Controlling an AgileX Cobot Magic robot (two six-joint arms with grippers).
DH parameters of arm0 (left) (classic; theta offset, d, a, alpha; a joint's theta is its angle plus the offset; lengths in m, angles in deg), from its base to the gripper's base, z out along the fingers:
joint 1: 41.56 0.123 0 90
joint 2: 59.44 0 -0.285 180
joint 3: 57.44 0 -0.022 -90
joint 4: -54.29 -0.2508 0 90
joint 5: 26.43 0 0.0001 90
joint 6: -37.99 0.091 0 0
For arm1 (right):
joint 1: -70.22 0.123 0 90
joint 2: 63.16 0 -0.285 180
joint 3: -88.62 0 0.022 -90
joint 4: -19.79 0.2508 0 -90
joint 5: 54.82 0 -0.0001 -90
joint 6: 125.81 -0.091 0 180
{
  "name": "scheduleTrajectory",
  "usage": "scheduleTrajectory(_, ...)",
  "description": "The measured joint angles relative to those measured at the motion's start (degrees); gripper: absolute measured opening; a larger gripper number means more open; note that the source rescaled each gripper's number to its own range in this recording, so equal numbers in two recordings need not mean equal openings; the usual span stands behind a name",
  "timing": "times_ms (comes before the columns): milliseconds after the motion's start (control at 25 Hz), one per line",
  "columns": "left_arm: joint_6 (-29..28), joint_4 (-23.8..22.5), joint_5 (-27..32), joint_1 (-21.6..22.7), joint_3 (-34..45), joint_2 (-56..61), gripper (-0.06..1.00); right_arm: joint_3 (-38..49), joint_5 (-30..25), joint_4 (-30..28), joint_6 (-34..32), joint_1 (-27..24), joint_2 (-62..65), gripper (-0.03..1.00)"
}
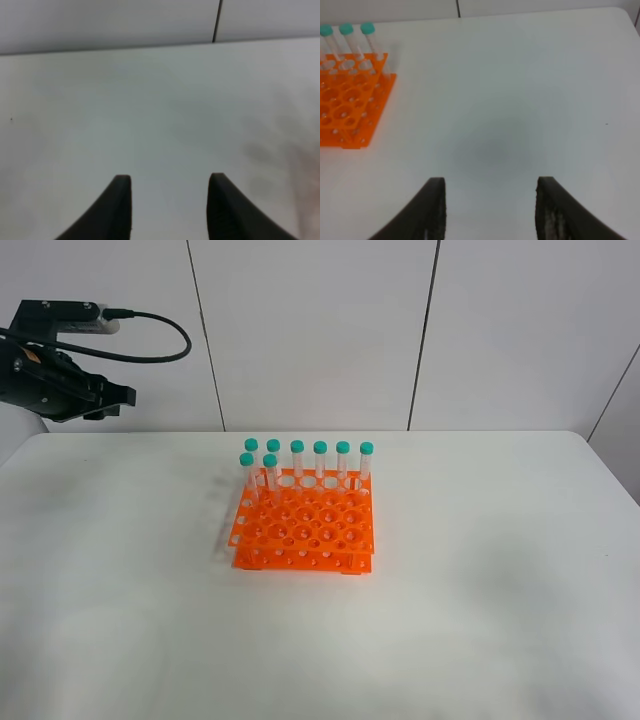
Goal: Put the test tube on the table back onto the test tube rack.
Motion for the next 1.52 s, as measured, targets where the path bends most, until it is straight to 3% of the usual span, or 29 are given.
scheduleTrajectory(240,0.0,-0.4,5.7,0.0,0.0,7.6,0.66,0.0,0.0,0.0,0.0,0.0,0.0,1.00)
scheduleTrajectory(560,0.0,-0.4,25.3,0.0,0.0,21.8,0.66,0.0,0.0,0.0,0.0,0.0,0.0,1.00)
scheduleTrajectory(720,0.0,-0.4,32.3,0.0,0.0,29.6,0.66,0.0,0.0,0.0,0.0,0.0,0.0,1.00)
scheduleTrajectory(1040,0.0,-0.5,40.9,0.0,0.6,47.5,0.66,0.0,0.0,0.0,0.0,0.0,0.0,1.00)
scheduleTrajectory(1520,-5.1,-0.4,51.3,0.0,12.7,71.7,0.66,0.0,0.0,0.0,0.0,0.0,0.0,1.00)
